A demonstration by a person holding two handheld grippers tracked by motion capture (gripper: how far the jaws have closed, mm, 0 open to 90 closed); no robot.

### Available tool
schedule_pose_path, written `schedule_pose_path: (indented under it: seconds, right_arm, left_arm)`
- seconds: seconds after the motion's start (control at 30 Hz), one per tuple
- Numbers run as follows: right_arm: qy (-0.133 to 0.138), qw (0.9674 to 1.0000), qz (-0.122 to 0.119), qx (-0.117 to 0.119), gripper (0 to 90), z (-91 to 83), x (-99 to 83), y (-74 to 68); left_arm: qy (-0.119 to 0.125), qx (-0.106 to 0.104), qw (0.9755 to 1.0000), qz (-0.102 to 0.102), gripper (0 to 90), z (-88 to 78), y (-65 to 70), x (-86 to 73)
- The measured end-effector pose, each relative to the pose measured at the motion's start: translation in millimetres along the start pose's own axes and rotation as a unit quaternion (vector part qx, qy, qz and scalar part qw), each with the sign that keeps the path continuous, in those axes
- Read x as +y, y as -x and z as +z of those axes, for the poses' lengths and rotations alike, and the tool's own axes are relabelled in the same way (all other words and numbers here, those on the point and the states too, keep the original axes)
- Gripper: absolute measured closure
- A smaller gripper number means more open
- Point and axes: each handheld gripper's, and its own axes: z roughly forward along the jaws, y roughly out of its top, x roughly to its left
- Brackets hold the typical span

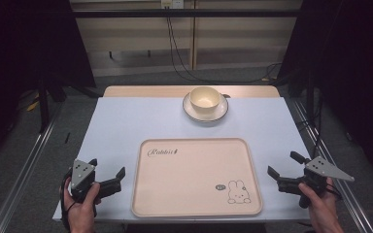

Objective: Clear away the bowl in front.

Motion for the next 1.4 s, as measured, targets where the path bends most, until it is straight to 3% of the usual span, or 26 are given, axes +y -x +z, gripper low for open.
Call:
schedule_pose_path:
  seconds: [0.3,0.87,0.97,1.03,1.1,1.23,1.4]
  right_arm:
    - [-0.012,0.9999,-0.007,0.008,0.5,0.6,-0.7,-0.3]
    - [-0.014,0.9997,-0.003,0.018,0.5,0.6,-0.5,-0.3]
    - [-0.012,0.9997,-0.003,0.021,0.5,0.1,-0.2,-0.4]
    - [-0.007,0.9998,-0.007,0.018,0.5,0.3,0.1,0.2]
    - [-0.008,0.9998,-0.004,0.019,0.5,0.1,0.2,0.0]
    - [-0.008,0.9997,0.0,0.022,0.6,-0.5,0.7,0.4]
    - [-0.008,0.9997,-0.003,0.021,0.6,0.0,0.4,0.0]
  left_arm:
    - [-0.002,-0.003,1.0,0.003,2.4,-0.5,4.1,0.4]
    - [-0.003,-0.055,0.9984,0.01,3.1,8.3,19.1,7.4]
    - [-0.003,-0.056,0.9984,0.008,3.1,11.1,21.8,10.9]
    - [-0.017,-0.053,0.9984,0.014,2.7,15.0,26.2,12.4]
    - [-0.022,-0.067,0.9975,0.009,2.7,20.3,31.4,15.0]
    - [-0.017,-0.09,0.9955,0.025,2.6,26.9,42.8,22.5]
    - [-0.017,-0.102,0.994,0.035,3.1,34.5,50.0,28.9]
